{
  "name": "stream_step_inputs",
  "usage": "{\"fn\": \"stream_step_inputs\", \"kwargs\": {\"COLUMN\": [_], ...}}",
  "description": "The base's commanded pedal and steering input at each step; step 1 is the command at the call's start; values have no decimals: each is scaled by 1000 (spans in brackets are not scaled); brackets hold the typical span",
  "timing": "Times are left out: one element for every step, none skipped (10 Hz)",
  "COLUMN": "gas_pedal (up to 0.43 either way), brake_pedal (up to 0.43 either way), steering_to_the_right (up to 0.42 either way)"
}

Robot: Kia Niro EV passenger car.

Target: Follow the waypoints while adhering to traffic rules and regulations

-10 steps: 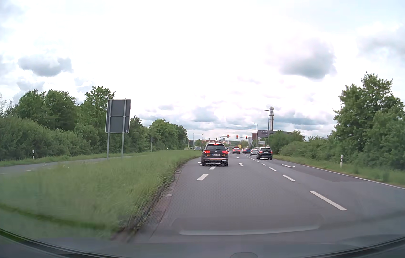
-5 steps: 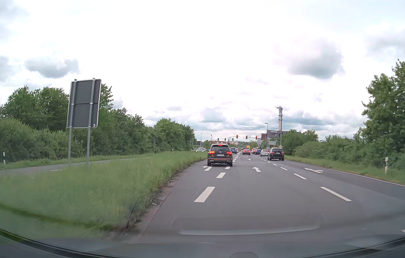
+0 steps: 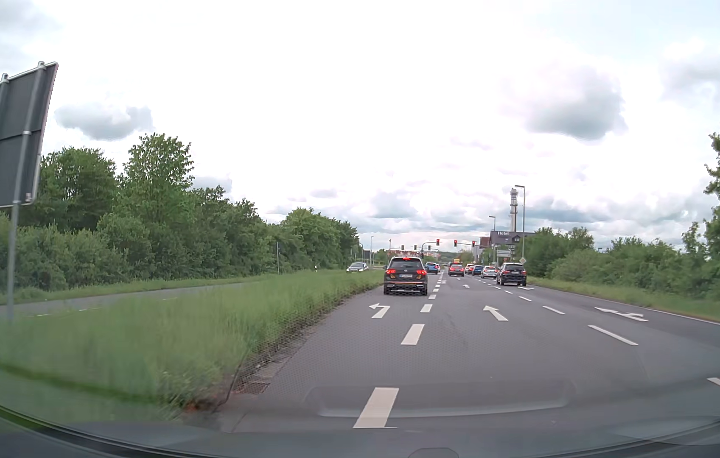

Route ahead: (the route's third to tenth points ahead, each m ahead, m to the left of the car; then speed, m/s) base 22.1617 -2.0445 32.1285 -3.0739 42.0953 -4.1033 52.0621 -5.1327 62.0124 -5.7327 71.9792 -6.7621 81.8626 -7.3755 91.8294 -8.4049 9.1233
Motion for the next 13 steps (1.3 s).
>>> {"fn": "stream_step_inputs", "kwargs": {"gas_pedal": [0, 0, 0, 0, 0, 0, 0, 0, 0, 0, 0, 0, 0], "brake_pedal": [0, 0, 0, 0, 0, 0, 0, 0, 0, 0, 0, 0, 0], "steering_to_the_right": [-28, -26, -22, -18, -15, -11, -6, 0, 3, 10, 15, 18, 23]}}
